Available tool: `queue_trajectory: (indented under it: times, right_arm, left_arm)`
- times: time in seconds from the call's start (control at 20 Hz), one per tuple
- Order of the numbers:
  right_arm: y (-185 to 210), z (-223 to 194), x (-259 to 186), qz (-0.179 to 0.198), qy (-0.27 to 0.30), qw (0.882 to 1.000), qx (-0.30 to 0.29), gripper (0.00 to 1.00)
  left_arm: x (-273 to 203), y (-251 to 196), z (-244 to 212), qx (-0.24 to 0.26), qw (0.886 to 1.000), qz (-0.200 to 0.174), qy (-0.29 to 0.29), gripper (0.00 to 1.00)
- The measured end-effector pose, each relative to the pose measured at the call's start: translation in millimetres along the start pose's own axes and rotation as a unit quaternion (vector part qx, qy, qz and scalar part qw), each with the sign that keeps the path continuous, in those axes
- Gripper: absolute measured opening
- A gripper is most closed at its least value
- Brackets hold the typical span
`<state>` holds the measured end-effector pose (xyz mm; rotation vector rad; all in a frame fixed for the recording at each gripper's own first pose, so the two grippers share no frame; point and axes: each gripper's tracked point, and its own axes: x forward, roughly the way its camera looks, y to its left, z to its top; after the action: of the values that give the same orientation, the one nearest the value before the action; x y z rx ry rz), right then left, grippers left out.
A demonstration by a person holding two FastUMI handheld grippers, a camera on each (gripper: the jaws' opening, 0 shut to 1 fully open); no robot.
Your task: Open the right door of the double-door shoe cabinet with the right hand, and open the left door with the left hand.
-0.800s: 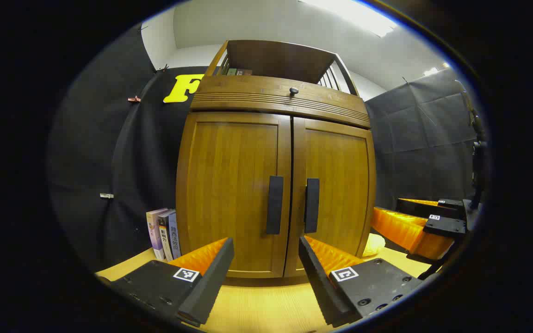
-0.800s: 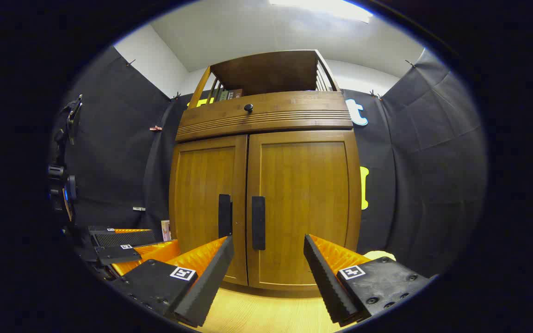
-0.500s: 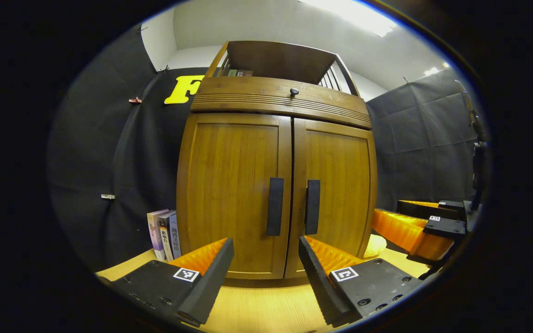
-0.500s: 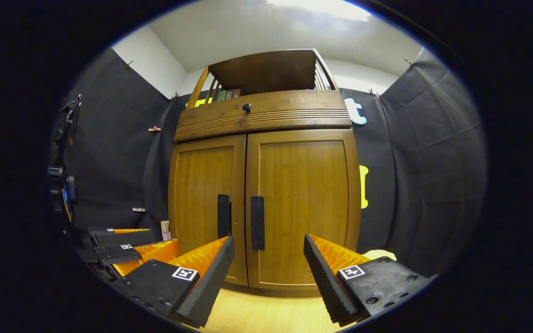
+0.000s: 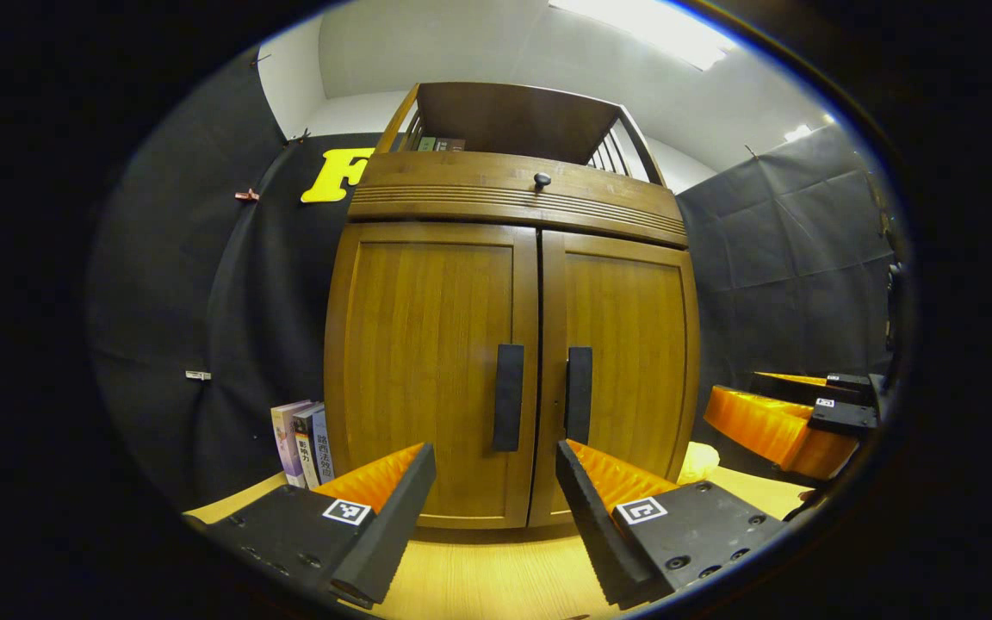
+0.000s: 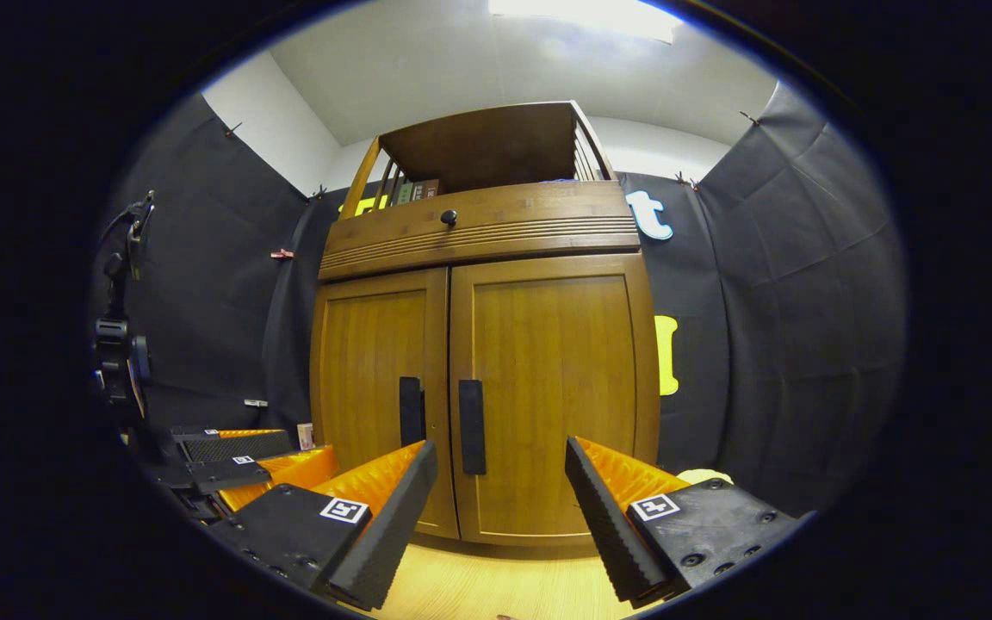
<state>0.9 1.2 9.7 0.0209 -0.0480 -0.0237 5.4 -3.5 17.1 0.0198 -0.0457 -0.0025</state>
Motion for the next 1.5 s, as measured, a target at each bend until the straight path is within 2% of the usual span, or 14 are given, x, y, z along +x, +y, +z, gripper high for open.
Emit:
queue_trajectory:
  times: [0.05,0.1,0.15,0.3,0.4,0.6,0.75,0.9,0.95,1.15,1.3,1.5]
  right_arm:
    - [0,0,0,0.001,0.0,1.0,-0.001,0.97]
    - [0,-1,0,0.002,0.0,1.0,0.0,0.95]
    - [0,-1,-1,0.005,0.002,1.0,0.002,0.97]
    - [11,1,-5,0.044,0.0,0.999,0.024,0.95]
    - [16,-3,-5,0.052,0.002,0.998,0.035,0.94]
    - [16,-12,3,0.038,0.018,0.999,0.035,0.95]
    - [12,-7,11,0.023,0.006,0.999,0.03,0.95]
    - [10,-3,18,0.008,-0.003,1.0,0.001,0.92]
    - [13,-1,21,0.008,-0.006,1.0,-0.016,0.95]
    - [34,-7,30,0.042,0.001,0.999,-0.034,0.95]
    - [37,-6,42,0.031,0.011,0.999,0.004,0.92]
    - [31,0,70,-0.004,0.003,1.0,-0.009,0.92]
  left_arm:
    - [0,0,1,0.0,1.0,-0.001,-0.001,0.88]
    - [0,-1,2,0.0,1.0,-0.002,-0.002,0.86]
    - [-1,-2,2,-0.001,1.0,-0.004,-0.002,0.88]
    - [-1,0,6,-0.003,1.0,-0.005,-0.006,0.88]
    - [-2,1,7,-0.004,1.0,-0.004,-0.008,0.88]
    - [0,6,7,-0.005,1.0,-0.002,-0.007,0.88]
    - [2,10,7,-0.003,1.0,0.001,-0.007,0.89]
    - [7,13,5,-0.006,1.0,-0.002,-0.005,0.89]
    - [9,14,5,-0.009,1.0,-0.003,-0.003,0.88]
    - [17,20,5,-0.005,1.0,-0.003,-0.002,0.88]
    - [21,26,5,-0.002,1.0,-0.001,-0.003,0.86]
    - [28,32,1,-0.011,1.0,-0.004,0.003,0.88]
